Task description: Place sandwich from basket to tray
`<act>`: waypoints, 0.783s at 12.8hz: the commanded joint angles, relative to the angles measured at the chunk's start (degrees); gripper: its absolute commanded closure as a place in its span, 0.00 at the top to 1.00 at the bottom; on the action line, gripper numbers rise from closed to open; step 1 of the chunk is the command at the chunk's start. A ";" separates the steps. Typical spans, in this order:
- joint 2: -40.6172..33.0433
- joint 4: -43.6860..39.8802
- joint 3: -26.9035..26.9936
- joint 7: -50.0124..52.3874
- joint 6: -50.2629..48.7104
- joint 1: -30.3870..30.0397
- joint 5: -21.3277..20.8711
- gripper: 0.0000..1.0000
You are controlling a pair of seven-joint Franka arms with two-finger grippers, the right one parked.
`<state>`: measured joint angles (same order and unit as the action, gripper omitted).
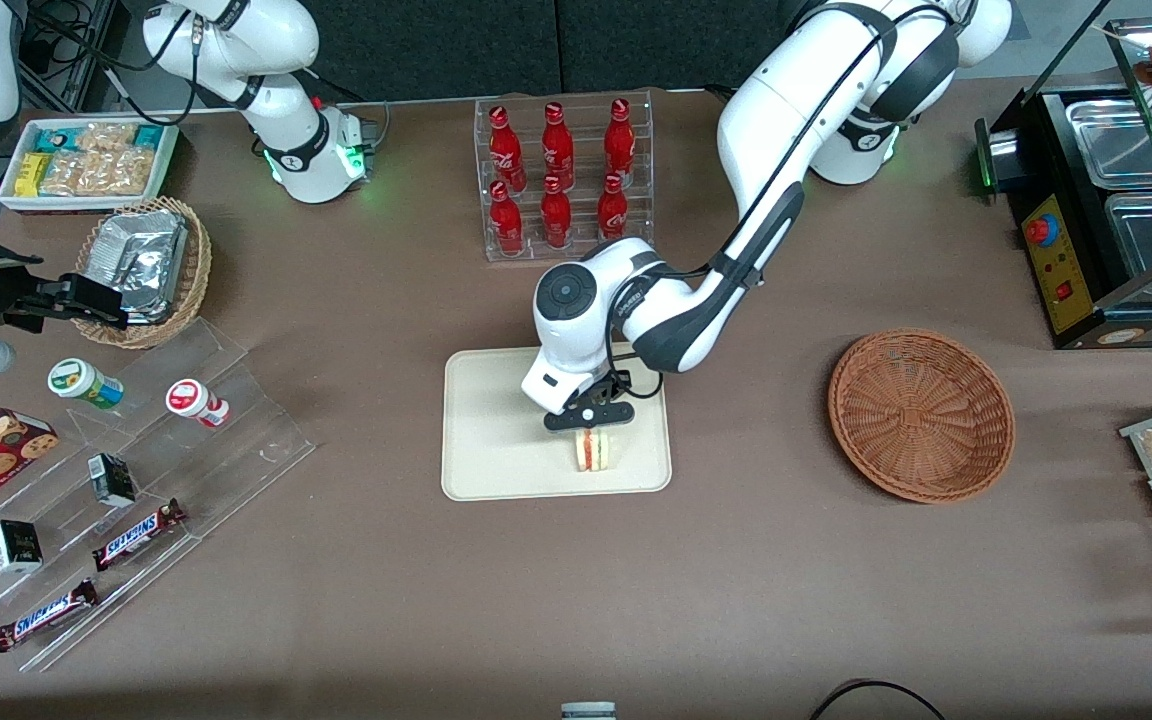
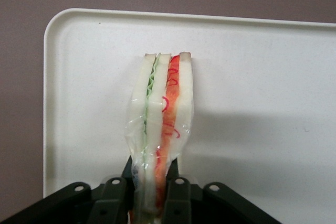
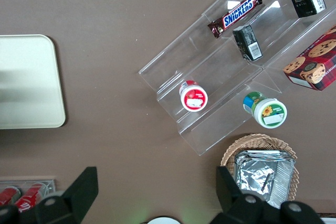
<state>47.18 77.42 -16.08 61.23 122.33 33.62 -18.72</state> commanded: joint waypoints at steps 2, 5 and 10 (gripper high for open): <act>0.63 -1.74 0.61 0.91 -0.16 1.10 -1.75 1.00; -1.99 -2.18 0.61 1.52 -3.92 0.92 -1.23 1.00; -14.28 -2.27 0.61 1.35 -14.11 -1.88 3.86 1.00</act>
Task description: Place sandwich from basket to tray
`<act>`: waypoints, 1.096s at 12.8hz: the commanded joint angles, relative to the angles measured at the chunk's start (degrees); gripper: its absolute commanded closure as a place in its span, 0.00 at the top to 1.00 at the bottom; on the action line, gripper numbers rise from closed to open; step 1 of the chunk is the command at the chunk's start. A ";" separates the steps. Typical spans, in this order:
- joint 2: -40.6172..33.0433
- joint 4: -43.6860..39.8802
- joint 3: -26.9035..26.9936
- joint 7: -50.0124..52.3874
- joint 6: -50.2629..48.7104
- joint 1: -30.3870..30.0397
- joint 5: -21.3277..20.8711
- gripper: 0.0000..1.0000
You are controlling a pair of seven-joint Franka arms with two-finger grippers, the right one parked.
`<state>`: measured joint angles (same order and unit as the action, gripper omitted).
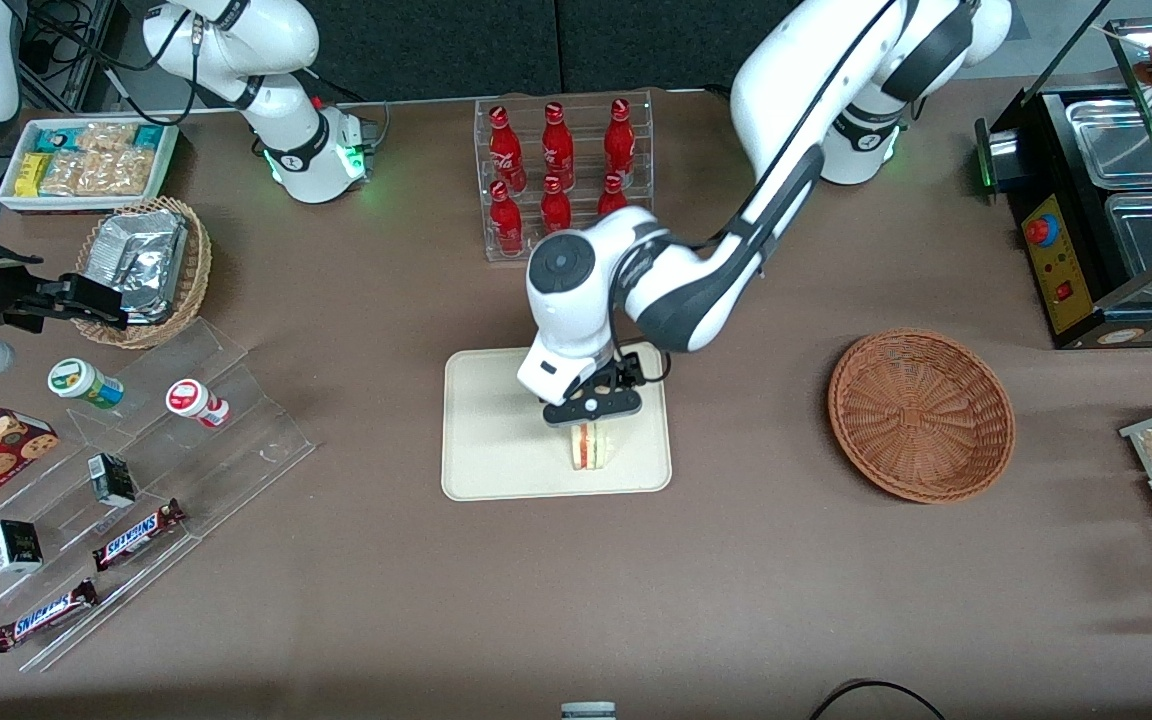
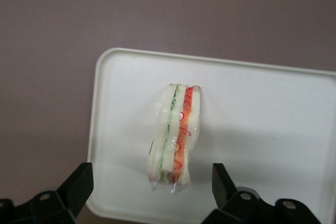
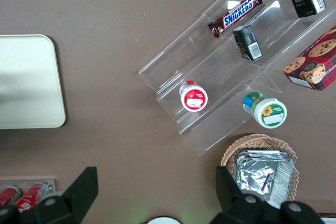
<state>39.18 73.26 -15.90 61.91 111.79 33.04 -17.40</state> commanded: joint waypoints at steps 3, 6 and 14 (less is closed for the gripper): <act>-15.33 1.97 0.35 -0.30 -14.09 -5.86 3.51 1.00; -23.08 2.33 0.43 -4.58 -18.95 -11.67 7.55 1.00; -38.10 5.56 0.70 -33.29 -34.78 -31.60 15.81 1.00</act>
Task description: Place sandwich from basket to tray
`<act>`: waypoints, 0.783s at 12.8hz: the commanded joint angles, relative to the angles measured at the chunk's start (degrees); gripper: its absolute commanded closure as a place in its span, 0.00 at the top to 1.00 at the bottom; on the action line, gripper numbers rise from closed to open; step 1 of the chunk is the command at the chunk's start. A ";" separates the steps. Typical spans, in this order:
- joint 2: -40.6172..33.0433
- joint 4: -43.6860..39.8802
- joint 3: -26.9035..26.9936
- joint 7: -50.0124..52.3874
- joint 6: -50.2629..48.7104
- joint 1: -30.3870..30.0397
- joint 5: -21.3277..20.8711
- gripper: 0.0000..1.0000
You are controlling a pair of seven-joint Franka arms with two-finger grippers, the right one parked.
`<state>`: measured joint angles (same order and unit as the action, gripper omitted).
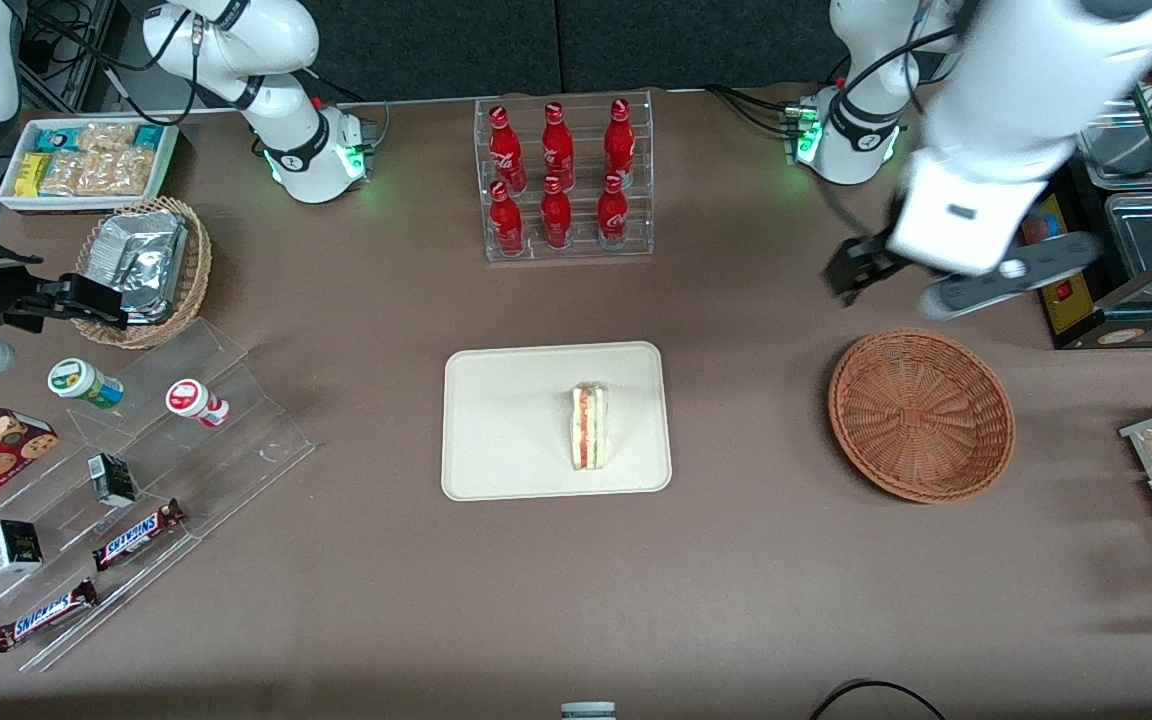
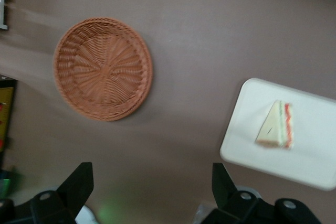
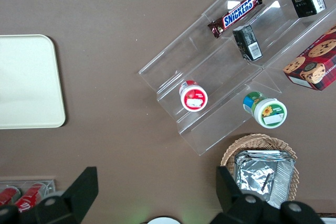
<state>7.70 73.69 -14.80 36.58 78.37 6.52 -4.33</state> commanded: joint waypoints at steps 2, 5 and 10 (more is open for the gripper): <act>-10.85 8.90 3.87 -17.72 -1.64 -7.49 4.50 1.00; -16.56 16.10 15.03 -27.34 -0.07 -2.50 4.59 1.00; -18.08 20.37 13.22 -27.70 3.20 -2.04 4.50 1.00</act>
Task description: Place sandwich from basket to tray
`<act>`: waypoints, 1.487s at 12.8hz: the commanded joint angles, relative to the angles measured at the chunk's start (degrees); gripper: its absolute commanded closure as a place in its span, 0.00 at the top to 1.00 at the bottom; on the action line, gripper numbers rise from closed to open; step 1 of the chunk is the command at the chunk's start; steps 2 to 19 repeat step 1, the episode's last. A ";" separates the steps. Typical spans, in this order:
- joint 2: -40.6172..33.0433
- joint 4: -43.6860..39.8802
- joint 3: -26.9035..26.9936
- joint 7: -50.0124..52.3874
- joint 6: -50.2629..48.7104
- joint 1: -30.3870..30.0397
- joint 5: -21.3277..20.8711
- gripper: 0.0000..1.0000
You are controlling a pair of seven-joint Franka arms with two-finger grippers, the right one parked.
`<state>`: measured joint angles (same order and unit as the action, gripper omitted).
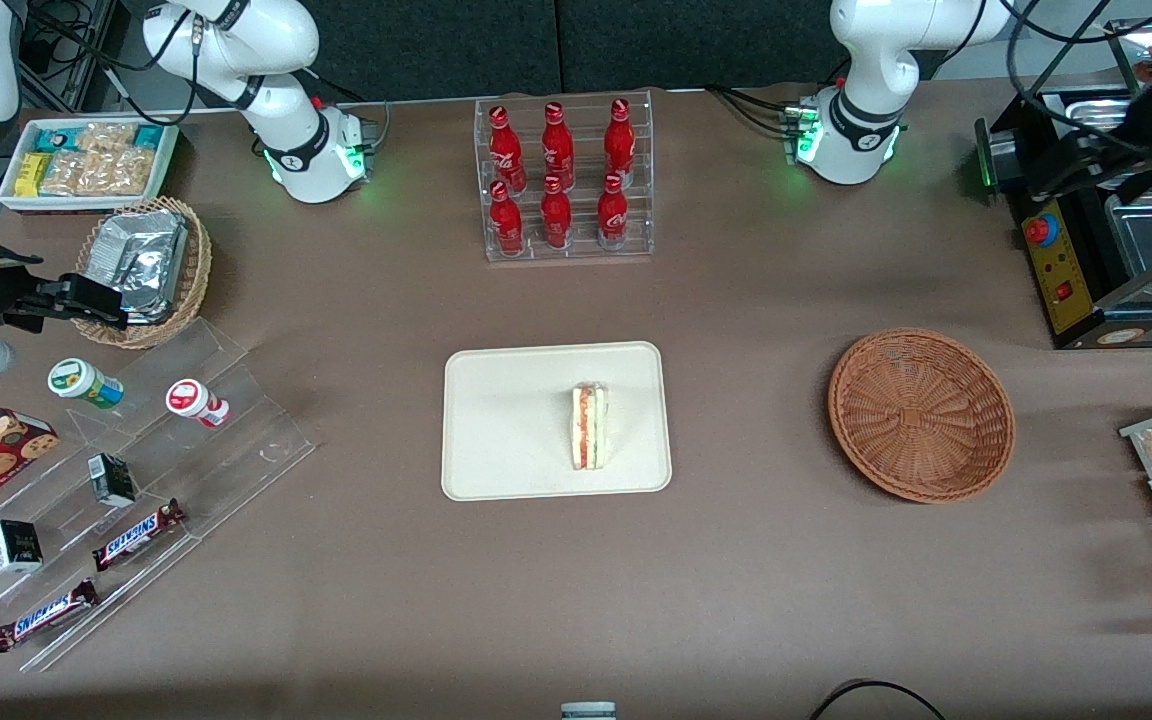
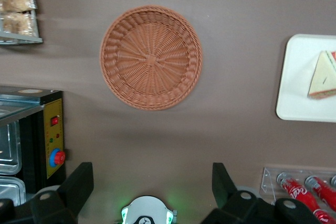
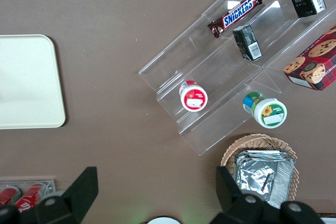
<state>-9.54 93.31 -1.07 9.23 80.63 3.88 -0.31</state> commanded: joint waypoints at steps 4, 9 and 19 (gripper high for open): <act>-0.31 -0.05 -0.51 -0.27 0.84 0.61 0.57 1.00; -0.31 -0.05 -0.51 -0.27 0.84 0.61 0.57 1.00; -0.31 -0.05 -0.51 -0.27 0.84 0.61 0.57 1.00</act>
